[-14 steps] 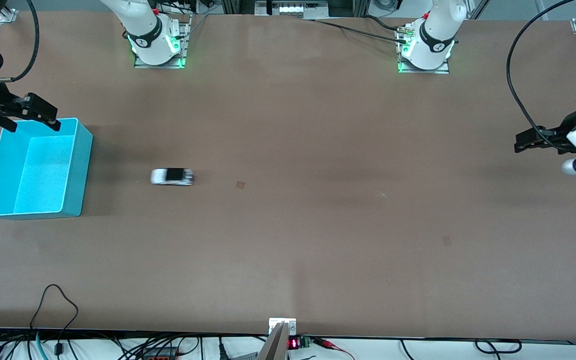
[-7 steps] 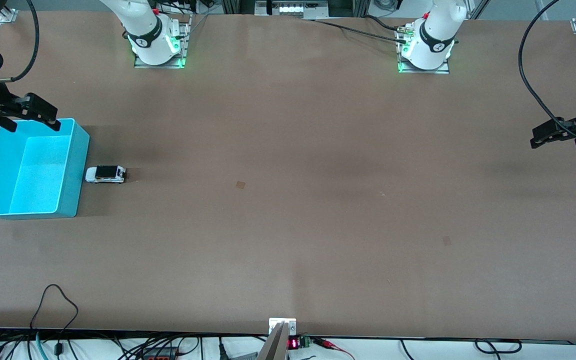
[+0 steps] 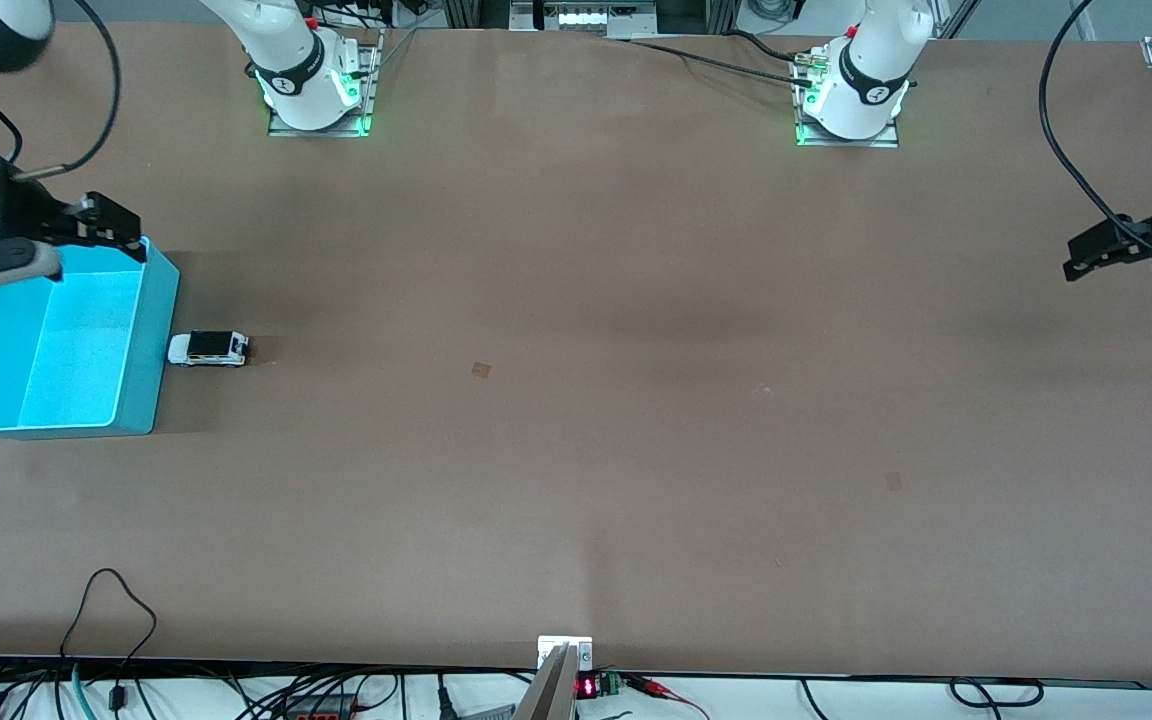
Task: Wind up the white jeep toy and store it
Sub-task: 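Lower the right gripper onto the jeep beside the blue bin, then close the right gripper around the jeep, then lift the jeep with the right gripper over the blue bin, then lower the jeep into the blue bin with the right gripper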
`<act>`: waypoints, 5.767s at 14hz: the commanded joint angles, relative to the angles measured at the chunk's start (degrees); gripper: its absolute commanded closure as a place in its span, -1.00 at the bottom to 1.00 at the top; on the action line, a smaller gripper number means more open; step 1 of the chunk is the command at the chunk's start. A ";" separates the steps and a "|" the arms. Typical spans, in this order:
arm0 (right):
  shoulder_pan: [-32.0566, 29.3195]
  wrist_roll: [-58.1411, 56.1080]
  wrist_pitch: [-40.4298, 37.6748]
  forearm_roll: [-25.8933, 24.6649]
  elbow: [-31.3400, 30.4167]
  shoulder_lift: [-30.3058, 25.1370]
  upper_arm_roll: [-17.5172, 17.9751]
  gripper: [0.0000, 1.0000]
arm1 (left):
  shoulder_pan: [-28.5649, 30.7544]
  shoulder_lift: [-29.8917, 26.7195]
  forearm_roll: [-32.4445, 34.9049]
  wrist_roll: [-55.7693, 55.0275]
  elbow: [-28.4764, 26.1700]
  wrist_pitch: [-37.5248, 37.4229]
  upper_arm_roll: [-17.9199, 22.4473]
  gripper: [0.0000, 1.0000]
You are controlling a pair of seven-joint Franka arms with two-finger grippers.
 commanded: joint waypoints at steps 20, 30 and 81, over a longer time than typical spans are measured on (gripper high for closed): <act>-9.48 -67.44 39.84 0.98 -25.34 15.09 0.08 -1.00 | -1.55 2.32 -3.46 -4.46 -0.01 0.89 -4.62 -1.00; -9.57 -69.46 48.37 0.98 -26.41 20.18 0.17 -1.00 | -0.85 2.59 -2.06 -4.11 2.63 -1.39 -4.18 -1.00; -28.63 -10.40 40.72 5.38 -20.51 17.63 0.61 1.00 | 0.82 2.59 -1.45 -4.11 4.21 -4.91 -10.24 -1.00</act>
